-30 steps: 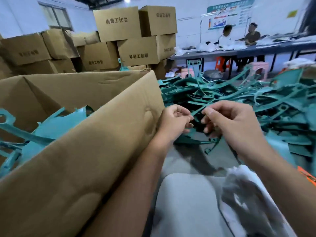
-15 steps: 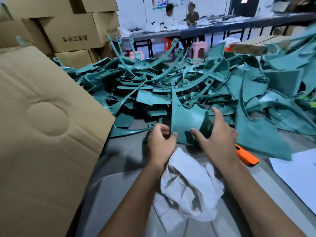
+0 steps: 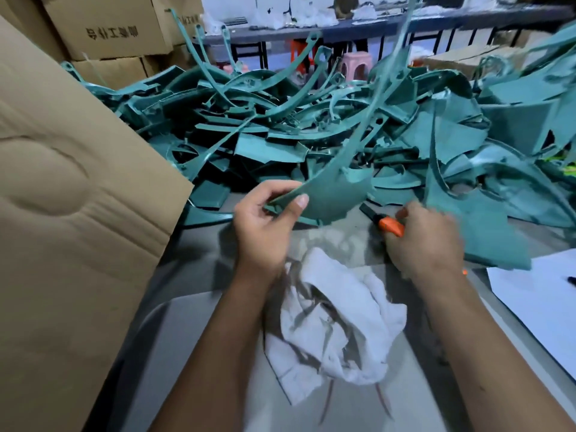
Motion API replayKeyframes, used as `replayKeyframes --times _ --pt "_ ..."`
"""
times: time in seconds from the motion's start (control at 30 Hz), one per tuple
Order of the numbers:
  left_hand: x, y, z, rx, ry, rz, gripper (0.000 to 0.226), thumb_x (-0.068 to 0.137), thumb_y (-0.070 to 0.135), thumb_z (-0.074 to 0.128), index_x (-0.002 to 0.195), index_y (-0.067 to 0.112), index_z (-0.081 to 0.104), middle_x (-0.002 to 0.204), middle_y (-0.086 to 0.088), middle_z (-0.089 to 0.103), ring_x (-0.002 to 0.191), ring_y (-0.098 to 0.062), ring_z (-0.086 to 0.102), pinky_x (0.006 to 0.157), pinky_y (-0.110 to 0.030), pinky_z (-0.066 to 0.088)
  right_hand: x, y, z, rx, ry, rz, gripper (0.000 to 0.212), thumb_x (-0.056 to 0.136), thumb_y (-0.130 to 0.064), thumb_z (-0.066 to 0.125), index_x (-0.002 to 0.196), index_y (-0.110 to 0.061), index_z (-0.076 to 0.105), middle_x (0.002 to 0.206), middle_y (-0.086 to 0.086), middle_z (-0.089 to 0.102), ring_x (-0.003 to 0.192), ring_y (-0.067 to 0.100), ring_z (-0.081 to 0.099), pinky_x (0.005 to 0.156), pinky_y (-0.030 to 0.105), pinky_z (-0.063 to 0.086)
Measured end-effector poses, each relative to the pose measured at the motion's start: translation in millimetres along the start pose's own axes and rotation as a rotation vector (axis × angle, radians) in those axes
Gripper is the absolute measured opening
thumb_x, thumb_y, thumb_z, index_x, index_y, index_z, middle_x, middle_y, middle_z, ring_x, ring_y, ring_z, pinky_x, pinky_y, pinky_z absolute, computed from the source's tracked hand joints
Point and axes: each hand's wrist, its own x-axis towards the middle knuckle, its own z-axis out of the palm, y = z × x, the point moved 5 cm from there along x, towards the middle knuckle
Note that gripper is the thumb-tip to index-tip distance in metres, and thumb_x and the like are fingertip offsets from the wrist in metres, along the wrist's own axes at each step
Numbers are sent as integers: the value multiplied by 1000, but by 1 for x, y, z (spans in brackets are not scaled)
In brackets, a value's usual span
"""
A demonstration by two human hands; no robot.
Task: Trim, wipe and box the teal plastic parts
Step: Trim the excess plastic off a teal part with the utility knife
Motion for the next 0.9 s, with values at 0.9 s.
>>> replayKeyframes --times 0.9 --pt "-17 -52 -36 -264 -386 -827 31 105 25 48 91 33 74 73 4 59 45 1 51 44 -9 34 -45 -75 -7 674 209 -752 29 111 -34 44 108 -10 61 85 -5 56 71 13 48 63 31 37"
